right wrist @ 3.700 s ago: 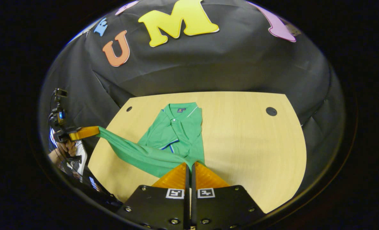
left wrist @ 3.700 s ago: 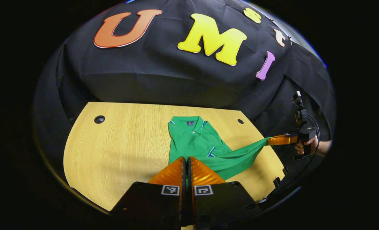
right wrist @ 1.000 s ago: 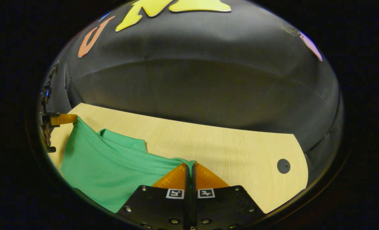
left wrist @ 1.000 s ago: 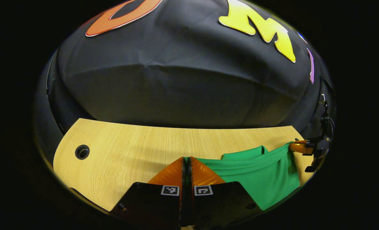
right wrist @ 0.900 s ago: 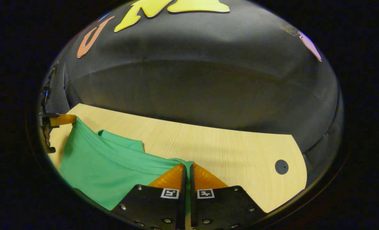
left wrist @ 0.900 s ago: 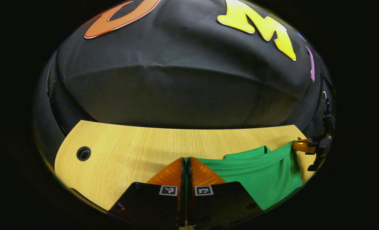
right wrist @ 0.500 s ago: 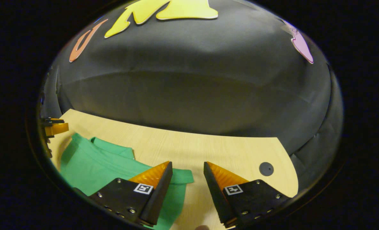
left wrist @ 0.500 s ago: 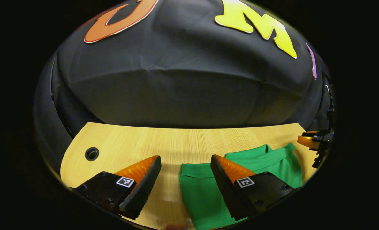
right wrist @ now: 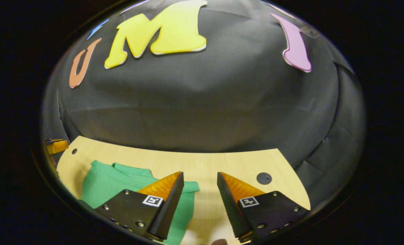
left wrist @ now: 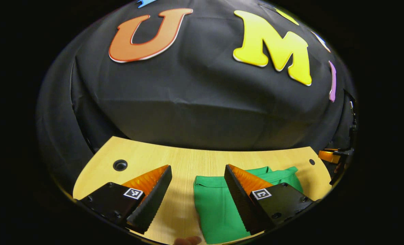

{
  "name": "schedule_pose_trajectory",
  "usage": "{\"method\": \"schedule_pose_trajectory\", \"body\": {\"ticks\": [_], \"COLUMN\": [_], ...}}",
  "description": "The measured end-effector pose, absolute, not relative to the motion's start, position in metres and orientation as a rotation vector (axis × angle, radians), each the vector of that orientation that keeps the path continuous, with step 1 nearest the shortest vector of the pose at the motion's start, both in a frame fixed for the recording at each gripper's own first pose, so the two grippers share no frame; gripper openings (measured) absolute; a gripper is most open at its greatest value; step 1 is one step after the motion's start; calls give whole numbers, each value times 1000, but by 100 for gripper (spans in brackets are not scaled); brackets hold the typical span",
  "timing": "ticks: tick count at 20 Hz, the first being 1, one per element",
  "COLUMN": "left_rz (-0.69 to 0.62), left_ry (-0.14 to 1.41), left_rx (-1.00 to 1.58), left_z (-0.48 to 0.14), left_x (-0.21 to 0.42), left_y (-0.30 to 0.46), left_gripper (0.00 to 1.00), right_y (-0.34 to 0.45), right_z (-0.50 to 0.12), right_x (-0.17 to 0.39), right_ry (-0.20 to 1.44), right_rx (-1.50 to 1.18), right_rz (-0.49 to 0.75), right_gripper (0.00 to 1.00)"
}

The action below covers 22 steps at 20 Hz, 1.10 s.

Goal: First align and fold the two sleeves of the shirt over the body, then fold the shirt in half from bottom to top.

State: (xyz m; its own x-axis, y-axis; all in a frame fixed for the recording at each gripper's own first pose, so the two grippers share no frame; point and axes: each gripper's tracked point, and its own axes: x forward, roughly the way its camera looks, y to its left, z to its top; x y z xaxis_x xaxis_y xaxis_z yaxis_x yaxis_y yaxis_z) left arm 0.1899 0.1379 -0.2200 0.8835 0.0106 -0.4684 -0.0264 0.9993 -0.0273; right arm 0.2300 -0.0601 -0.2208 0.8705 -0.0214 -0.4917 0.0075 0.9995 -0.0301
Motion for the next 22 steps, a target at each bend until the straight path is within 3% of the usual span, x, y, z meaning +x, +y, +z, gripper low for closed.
{"method": "schedule_pose_trajectory", "body": {"ticks": [10, 14, 16, 17, 21, 22], "left_rz": [23, -2, -2, -1, 16, 23], "left_ry": [214, 130, 93, 79, 59, 58], "left_rx": [0, 4, 6, 4, -29, -45], "left_z": [-51, -13, 3, 9, 13, 12], "left_x": [79, 27, 0, -12, -55, -67], "left_y": [95, 65, 51, 43, 12, 5], "left_gripper": [99, 98, 91, 98, 98, 93], "right_y": [-64, -47, -39, -37, -34, -39], "right_z": [-78, -26, -8, -1, 9, 8], "right_x": [97, 40, 11, -1, -46, -56], "right_ry": [308, 191, 132, 109, 63, 61], "right_rx": [1, -5, -1, 5, 33, 34], "right_rz": [-37, -10, 6, 8, 30, 25], "right_gripper": [66, 66, 66, 68, 68, 67]}}
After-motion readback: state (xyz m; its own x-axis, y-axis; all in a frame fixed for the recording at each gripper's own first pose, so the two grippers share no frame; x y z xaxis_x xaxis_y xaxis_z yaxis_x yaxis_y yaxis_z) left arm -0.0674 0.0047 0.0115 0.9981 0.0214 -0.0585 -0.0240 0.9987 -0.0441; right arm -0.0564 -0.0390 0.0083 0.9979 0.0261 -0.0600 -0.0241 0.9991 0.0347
